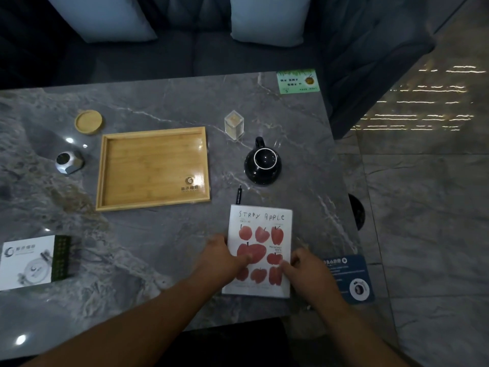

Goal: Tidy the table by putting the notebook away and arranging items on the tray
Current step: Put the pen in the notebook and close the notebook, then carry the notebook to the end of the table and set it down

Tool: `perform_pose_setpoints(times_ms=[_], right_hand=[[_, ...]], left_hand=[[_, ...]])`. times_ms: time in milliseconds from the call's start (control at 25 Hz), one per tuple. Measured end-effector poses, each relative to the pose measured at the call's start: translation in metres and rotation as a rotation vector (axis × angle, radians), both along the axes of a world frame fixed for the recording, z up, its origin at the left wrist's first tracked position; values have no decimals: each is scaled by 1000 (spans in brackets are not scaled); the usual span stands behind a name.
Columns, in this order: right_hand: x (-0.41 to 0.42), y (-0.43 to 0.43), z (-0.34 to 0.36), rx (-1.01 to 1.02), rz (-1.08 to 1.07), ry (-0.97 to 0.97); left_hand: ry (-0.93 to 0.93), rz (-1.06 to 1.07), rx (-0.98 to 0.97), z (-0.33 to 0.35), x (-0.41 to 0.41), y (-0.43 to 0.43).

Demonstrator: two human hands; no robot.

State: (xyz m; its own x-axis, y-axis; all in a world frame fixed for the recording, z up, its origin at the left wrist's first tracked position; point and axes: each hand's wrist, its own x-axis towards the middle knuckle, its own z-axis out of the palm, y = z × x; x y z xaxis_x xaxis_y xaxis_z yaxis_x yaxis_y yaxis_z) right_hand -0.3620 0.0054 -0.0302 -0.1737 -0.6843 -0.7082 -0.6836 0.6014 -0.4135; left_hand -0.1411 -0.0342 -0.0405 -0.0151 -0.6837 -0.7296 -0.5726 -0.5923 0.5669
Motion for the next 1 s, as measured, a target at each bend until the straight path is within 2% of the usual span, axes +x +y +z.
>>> perform_pose_setpoints(times_ms=[200,400,560,680,800,1000], right_hand=[[-2,1,-6,-24,125,133],[-3,0,-4,5,71,106],[5,-8,1,41,-161,-105],[24,-18,11,96,-371,-376],[51,-27,31,180,-338,-599],[104,-51,64,50,-327,-680]], left_hand=[[-1,-81,13,2,-5,-7],[195,63,88,7,1,-9],[300,210,102,14,21,-10],[405,343,118,23,44,-17],[529,436,121,35,67,-26],[721,485,114,54,118,-31]])
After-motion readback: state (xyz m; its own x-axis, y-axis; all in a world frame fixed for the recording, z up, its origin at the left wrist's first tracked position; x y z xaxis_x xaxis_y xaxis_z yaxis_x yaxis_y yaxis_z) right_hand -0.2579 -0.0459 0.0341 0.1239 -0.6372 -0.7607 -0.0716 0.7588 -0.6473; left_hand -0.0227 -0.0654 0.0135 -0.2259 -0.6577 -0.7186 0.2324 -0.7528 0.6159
